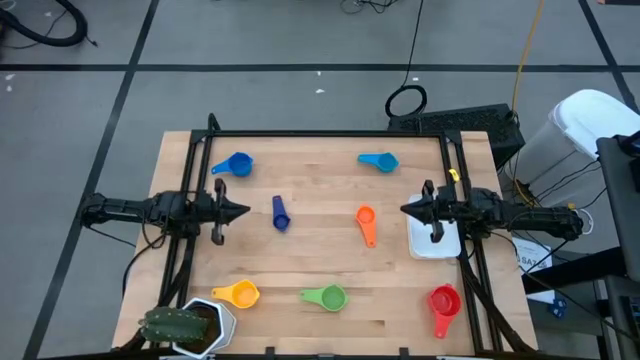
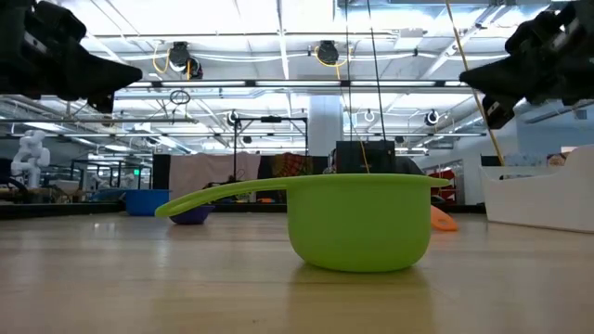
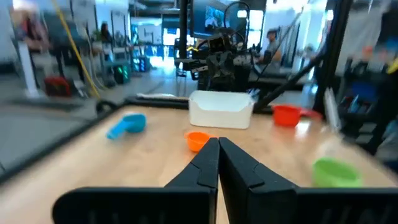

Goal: Nest measuring cups in basket
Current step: Move the red measuring cup to the center of the table

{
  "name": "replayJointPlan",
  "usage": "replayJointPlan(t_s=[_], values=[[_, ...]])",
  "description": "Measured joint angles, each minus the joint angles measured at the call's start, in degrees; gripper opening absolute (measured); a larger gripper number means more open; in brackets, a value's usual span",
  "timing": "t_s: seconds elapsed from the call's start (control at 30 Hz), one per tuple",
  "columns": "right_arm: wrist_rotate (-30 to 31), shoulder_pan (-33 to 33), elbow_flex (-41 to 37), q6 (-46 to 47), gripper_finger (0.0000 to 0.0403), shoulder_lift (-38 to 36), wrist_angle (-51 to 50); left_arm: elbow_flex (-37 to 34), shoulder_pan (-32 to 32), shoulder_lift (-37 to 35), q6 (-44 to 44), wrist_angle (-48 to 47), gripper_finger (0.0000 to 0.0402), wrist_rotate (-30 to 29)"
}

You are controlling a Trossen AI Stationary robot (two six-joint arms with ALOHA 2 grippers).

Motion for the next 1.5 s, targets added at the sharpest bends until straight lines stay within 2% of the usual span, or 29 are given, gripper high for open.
replayJointPlan(t_s=[0.17, 0.33, 0.4, 0.5, 0.77, 0.87, 1.0, 1.1, 1.2, 1.33, 1.5], values=[[0.0, 0.0, 0.0, 13.5, 0.0, 0.0, 6.7, 0.0, 0.0, 0.0, 10.5, 0.0, 0.001, 0.0], [0.0, 0.0, 0.0, 16.2, 0.0, 0.0, 11.7, 0.0, 0.0, 0.0, 10.0, 0.1, 0.001, 0.0], [0.4, 0.0, 0.0, 16.7, 0.0, 0.0, 13.6, 0.0, 0.0, 0.0, 5.7, 0.3, 0.001, 0.0], [1.7, 0.0, 0.0, 17.0, 0.0, 0.0, 16.4, 0.0, 0.0, 0.0, -6.2, 1.6, 0.001, 0.0], [1.7, -0.1, 0.3, 3.3, 0.0, 0.0, 26.3, 0.0, 0.0, 0.0, -25.1, 7.8, 0.001, 0.0], [1.5, -0.1, 2.3, 0.2, 0.0, 0.4, 26.9, 0.0, 0.0, 0.0, -31.8, 11.3, 0.001, 0.0], [0.1, -0.1, 7.5, -4.7, 0.0, 3.2, 24.5, 0.7, 0.0, 0.0, -33.6, 16.5, 0.001, 2.6], [-0.1, 0.0, 13.0, -7.7, 0.0, 7.3, 21.5, 3.9, 0.0, 0.0, -34.5, 14.6, 0.001, 7.7], [-0.2, 0.0, 19.9, -11.2, 0.0, 13.7, 14.7, 8.8, 0.0, 1.9, -33.7, 8.8, 0.001, 12.0], [-0.3, 0.0, 32.2, -16.2, 0.0003, 25.0, 3.5, 18.4, 0.0, 8.6, -27.6, 1.7, 0.001, 13.6], [-0.2, 0.0, 48.2, -23.4, 0.0017, 39.8, -12.6, 33.2, 0.0, 22.1, -16.6, -6.8, 0.001, 13.6]])
